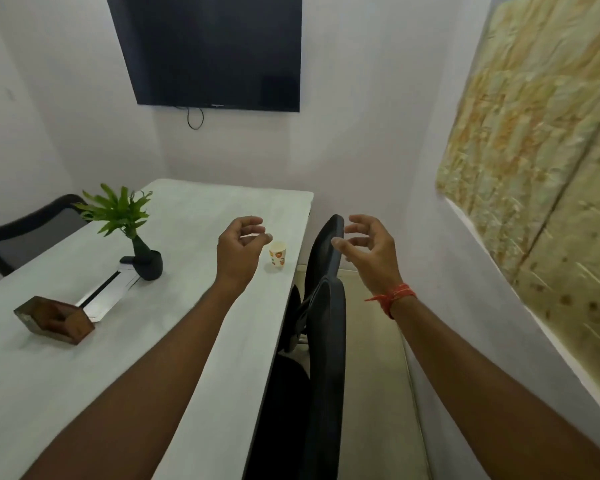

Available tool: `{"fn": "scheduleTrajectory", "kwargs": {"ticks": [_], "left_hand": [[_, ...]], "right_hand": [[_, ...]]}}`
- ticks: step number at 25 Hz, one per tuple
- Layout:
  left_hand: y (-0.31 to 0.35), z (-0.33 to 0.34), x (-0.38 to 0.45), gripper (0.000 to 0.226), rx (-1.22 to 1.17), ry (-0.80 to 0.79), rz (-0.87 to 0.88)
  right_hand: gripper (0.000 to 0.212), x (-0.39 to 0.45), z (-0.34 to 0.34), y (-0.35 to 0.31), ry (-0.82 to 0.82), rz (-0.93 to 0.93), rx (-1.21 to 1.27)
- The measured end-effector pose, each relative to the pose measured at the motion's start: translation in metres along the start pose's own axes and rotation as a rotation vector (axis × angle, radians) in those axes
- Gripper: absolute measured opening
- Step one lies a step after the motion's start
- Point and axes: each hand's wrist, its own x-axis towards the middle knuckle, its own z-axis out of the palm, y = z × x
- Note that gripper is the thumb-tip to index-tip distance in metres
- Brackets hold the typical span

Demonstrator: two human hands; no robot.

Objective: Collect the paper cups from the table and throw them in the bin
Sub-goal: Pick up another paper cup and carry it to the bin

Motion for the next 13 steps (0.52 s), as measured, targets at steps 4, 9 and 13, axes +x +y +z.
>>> {"fn": "scheduleTrajectory", "kwargs": {"ticks": [4,9,13], "left_hand": [[-0.049,0.039,0.078,0.028,0.034,0.011,-0.078],[-0.152,0.101,0.171,0.026,0.131,0.049,-0.202],[-0.255,0.141,0.225,0.023,0.388,0.069,-0.295]], "right_hand": [[0.057,0.08,0.011,0.057,-0.005,0.059,0.006],[0.048,0.179,0.046,0.174,-0.108,0.149,0.006],[0.048,0.239,0.081,0.264,-0.192,0.257,0.032]]}}
